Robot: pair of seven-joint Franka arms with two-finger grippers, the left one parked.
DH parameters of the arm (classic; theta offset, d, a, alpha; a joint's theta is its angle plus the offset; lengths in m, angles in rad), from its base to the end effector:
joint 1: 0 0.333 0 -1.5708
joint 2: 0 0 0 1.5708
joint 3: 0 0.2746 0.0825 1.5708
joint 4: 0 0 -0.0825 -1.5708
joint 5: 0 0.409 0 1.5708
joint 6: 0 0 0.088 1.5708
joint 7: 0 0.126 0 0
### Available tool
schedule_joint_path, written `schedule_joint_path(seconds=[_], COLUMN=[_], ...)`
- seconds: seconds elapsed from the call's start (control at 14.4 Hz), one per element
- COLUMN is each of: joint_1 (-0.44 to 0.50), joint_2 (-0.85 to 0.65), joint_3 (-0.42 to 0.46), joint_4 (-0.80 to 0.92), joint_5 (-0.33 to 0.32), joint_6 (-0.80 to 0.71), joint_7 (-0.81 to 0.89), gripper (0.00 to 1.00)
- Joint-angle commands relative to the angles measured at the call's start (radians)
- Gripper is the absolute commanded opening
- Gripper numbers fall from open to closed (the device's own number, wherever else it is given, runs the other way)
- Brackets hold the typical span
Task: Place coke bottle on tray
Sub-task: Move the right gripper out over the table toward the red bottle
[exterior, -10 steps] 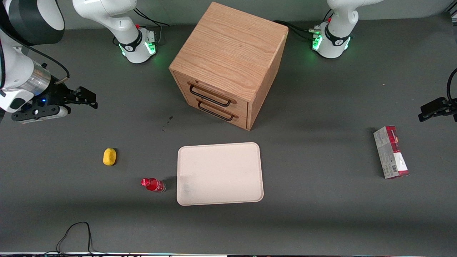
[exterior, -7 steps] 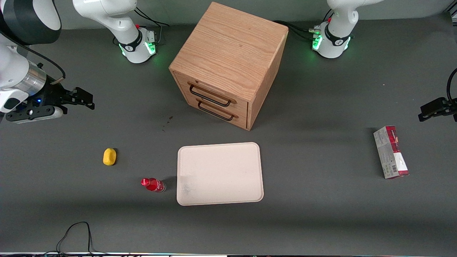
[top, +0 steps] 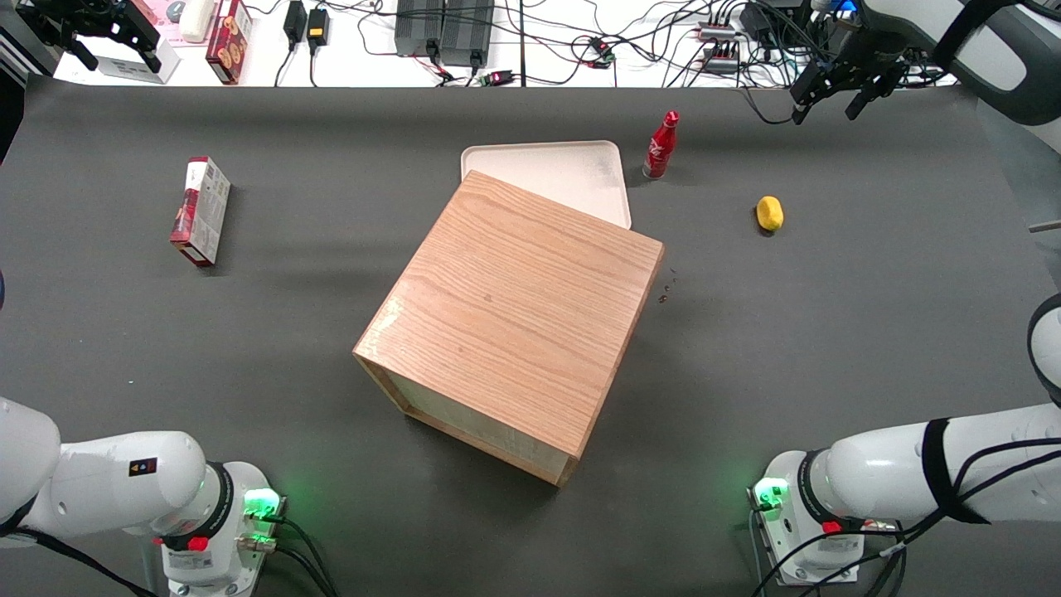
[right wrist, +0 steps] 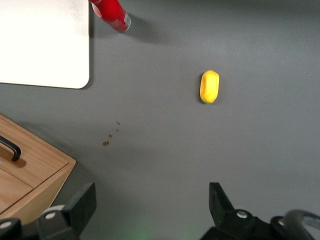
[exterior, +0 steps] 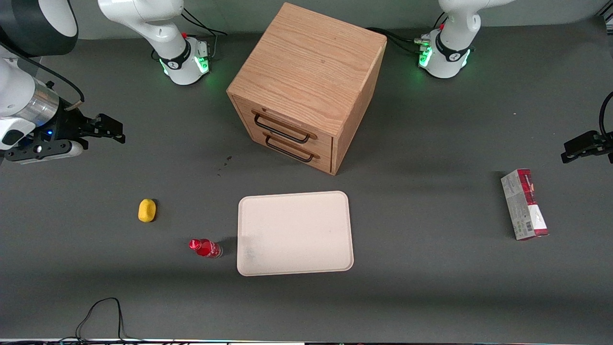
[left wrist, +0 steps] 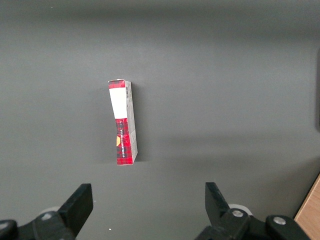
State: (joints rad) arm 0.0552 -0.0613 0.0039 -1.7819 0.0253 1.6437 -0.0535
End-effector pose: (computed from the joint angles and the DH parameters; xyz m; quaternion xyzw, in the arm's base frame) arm 0.5592 0.0361 0.5003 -0.9977 -0.0548 0.0385 0.0123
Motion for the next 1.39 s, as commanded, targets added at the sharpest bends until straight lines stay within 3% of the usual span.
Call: schedule_joint_path(seconds=[0.0, 0.49, 0.69, 0.9, 1.04, 1.32], joint_1=[-0.017, -0.02, -0.008, 0.061, 0.127, 0.152], joint_2=[0.02, 0.084, 0.248, 0.449, 0.53, 0.591], joint_3=[0.01, 0.01, 0.022, 0.051, 0.05, 0.053], joint_4=[0.056, 0.156, 0.39, 0.675, 0.772, 0.849], joint_5=[0.021, 0.016, 0.019, 0.015, 0.007, 0.007], joint_6=[-0.045, -0.096, -0.185, -0.295, -0.298, -0.288], joint_7=[0.014, 0.015, 0.032, 0.188, 0.28, 0.313], gripper=[1.0, 1.0, 1.0, 1.0, 1.0, 1.0])
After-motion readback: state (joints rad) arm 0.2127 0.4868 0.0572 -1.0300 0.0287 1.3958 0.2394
